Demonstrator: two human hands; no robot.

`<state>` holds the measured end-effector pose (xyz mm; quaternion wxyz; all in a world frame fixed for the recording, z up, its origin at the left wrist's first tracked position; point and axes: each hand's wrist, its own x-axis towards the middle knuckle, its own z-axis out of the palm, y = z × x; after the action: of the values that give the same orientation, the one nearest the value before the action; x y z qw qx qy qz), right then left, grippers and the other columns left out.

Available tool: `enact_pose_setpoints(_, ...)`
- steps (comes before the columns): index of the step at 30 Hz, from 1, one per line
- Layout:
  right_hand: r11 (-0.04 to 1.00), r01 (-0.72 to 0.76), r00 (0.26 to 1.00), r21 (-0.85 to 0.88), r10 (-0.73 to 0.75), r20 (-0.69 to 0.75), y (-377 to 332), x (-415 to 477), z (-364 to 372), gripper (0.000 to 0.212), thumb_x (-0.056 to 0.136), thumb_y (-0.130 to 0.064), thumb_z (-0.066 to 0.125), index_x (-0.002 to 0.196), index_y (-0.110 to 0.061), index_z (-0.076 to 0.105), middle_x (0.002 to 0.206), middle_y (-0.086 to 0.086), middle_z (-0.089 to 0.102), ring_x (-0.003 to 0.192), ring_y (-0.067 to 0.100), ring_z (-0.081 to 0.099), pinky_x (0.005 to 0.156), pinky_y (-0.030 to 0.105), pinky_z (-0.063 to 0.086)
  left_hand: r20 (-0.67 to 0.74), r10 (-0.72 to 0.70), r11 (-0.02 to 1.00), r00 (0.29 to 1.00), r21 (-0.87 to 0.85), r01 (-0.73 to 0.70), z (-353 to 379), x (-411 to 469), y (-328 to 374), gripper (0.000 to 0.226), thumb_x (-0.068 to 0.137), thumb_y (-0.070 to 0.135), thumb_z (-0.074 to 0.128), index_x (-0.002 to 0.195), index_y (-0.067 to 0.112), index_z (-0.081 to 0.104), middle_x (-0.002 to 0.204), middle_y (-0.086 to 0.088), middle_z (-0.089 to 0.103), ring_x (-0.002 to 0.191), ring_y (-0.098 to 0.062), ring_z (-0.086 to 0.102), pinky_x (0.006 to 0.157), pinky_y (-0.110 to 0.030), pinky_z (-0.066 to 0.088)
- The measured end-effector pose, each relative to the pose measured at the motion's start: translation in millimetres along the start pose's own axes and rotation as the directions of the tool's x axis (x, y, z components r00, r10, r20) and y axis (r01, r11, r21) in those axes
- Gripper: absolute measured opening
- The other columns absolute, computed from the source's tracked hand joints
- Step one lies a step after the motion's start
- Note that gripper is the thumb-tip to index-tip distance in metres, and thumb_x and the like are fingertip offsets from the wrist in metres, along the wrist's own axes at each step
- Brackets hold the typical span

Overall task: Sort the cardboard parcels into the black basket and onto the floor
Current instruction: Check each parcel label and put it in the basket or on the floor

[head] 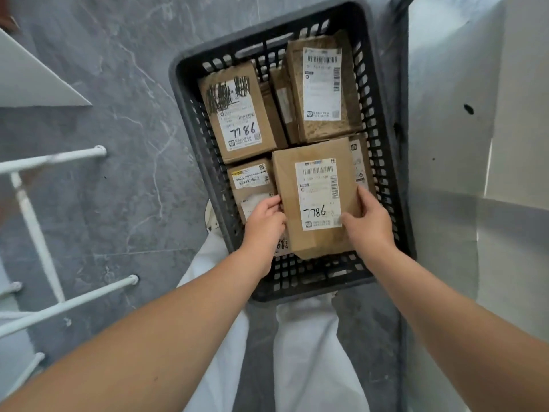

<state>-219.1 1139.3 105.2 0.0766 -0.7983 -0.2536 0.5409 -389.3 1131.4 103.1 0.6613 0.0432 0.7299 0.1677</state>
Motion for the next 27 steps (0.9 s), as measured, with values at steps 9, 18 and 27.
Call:
enact_pose_setpoints(9,0.951,-0.004,0.991,-0.308,-0.038,-0.129,11.5,17.8,-12.2,0.069,0.101,-0.017,0.046,0.158,-0.016,0.008,0.149,0.011,0.027,0.122,0.023,0.048,0.093,0.029,0.044,0.112,-0.058,0.998,0.992,0.018,0.056,49.4,0.1,3.0,0.049,0.095,0.000,0.046,0.140,0.017,0.050,0.133,0.002,0.059,0.103,-0.007,0.056,0.095,-0.025,0.044)
enact_pose_setpoints(18,0.862,0.165,0.984,-0.479,-0.176,0.024,29.5,7.8,2.3,0.088,0.091,-0.003,0.055,0.157,-0.021,0.001,0.160,-0.004,0.000,0.145,0.021,0.022,0.113,0.041,0.038,0.079,-0.071,0.997,0.994,0.046,0.067,61.9,-0.9,-4.9,0.048,0.093,-0.002,0.044,0.134,0.020,0.055,0.108,0.009,0.066,0.098,-0.005,0.059,0.091,-0.023,0.045)
enact_pose_setpoints(27,0.828,0.240,0.960,-0.506,-0.124,0.251,25.8,27.2,-20.6,0.084,0.095,-0.002,0.047,0.157,-0.030,-0.001,0.162,-0.012,-0.016,0.152,0.014,0.002,0.118,0.041,0.031,0.040,-0.032,0.995,0.999,0.093,0.028,58.6,-7.7,-6.8,0.052,0.095,-0.001,0.043,0.141,0.020,0.050,0.131,0.008,0.059,0.101,-0.002,0.058,0.077,-0.013,0.046)
